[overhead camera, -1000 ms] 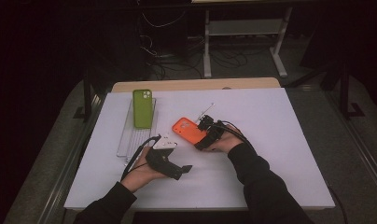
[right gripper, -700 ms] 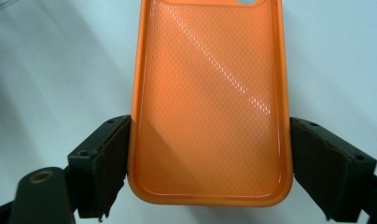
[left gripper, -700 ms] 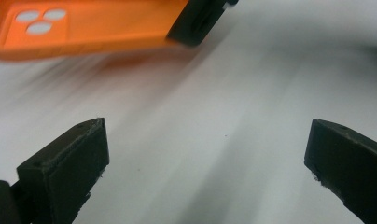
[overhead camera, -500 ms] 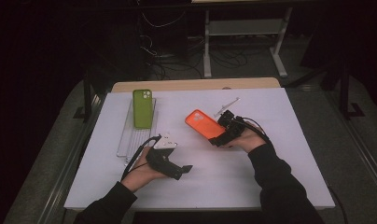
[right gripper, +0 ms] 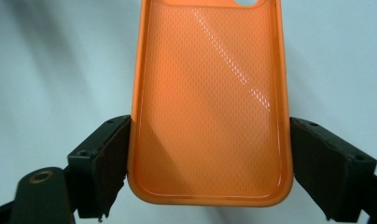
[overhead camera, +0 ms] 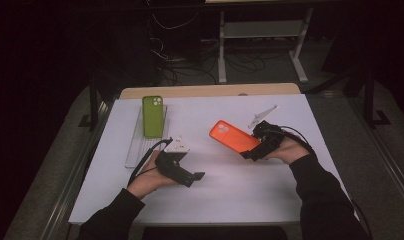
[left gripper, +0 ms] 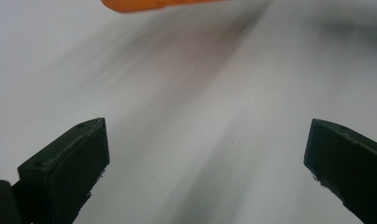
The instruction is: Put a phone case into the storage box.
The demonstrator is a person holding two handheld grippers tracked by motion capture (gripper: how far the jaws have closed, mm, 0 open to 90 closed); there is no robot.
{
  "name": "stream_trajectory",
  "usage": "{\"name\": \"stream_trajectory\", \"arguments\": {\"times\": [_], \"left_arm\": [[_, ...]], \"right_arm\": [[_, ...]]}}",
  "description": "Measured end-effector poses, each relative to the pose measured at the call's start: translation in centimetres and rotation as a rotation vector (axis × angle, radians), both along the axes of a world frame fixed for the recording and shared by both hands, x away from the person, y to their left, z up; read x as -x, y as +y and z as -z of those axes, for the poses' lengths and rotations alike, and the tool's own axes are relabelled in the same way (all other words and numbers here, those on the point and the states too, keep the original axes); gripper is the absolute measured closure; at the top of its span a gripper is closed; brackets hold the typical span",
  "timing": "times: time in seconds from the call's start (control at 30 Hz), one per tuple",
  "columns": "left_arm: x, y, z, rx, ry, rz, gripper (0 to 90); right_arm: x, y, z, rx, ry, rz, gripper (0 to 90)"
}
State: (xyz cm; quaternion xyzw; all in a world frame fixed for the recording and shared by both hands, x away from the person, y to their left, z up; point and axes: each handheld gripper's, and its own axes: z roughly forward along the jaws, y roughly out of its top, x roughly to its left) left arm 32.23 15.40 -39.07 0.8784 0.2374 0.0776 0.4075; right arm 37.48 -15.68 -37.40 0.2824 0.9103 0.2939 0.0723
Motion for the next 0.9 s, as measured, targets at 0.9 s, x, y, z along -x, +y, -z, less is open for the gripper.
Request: {"name": "stream_trajectory", "arguments": {"times": [0.9], "left_arm": [[-2.2,-1.3,-3.0,-0.121,-0.068,0.390,0.0]], "right_arm": [[2.7,3.3,0.3,0.058,0.009,-0.394,15.6]]}}
